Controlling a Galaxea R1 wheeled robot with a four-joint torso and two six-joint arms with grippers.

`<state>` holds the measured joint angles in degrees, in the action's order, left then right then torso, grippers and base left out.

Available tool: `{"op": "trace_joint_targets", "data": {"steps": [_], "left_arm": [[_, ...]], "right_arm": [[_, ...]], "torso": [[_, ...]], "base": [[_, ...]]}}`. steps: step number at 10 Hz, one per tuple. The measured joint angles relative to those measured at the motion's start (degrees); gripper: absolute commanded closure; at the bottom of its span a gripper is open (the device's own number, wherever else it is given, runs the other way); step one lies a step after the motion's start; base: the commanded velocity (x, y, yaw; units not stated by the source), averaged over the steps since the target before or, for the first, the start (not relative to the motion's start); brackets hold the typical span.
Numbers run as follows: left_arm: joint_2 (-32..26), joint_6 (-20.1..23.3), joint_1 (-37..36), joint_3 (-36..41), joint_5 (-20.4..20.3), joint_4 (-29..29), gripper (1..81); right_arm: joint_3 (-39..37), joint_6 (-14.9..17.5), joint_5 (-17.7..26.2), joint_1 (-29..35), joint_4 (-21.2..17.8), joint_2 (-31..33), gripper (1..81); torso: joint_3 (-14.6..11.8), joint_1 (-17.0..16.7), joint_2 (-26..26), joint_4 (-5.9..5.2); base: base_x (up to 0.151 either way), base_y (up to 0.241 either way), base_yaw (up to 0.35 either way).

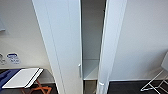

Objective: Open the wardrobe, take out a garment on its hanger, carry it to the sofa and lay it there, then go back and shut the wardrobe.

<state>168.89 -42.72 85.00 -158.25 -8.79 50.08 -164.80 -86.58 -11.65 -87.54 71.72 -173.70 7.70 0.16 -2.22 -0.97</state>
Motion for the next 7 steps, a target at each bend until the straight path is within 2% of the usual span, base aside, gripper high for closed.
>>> {"op": "trace_joint_targets", "data": {"steps": [2, 4, 5, 7], "left_arm": [[2.36, 0.02, 0.68, -0.88, -0.44, 1.35, 1.0], [2.80, 0.02, 2.06, -0.88, 0.28, 1.60, 1.0], [3.38, 0.02, 2.01, -1.07, 2.26, 1.60, 1.0], [6.64, 0.02, 1.29, -1.43, 5.73, 1.60, 1.0]], "right_arm": [[0.55, 0.33, 0.26, 1.41, 0.17, -1.71, 1.0], [1.13, 2.38, 4.77, 2.79, 0.55, -2.29, 1.0], [1.94, 3.80, 6.97, 2.43, 1.05, -2.71, 1.0], [5.07, 5.62, 7.33, 0.11, 2.78, -3.50, 1.0]], "torso": [[-0.02, -0.02, 0.00, 0.00], [-0.02, -0.02, -0.02, 0.00], [-0.04, -0.02, -0.02, 0.00], [-0.04, -0.02, -0.02, 0.00]], "base": [[0.000, 0.000, 0.000], [0.000, 0.000, 0.000], [0.000, 0.000, 0.000], [0.000, 0.000, 0.000]]}}
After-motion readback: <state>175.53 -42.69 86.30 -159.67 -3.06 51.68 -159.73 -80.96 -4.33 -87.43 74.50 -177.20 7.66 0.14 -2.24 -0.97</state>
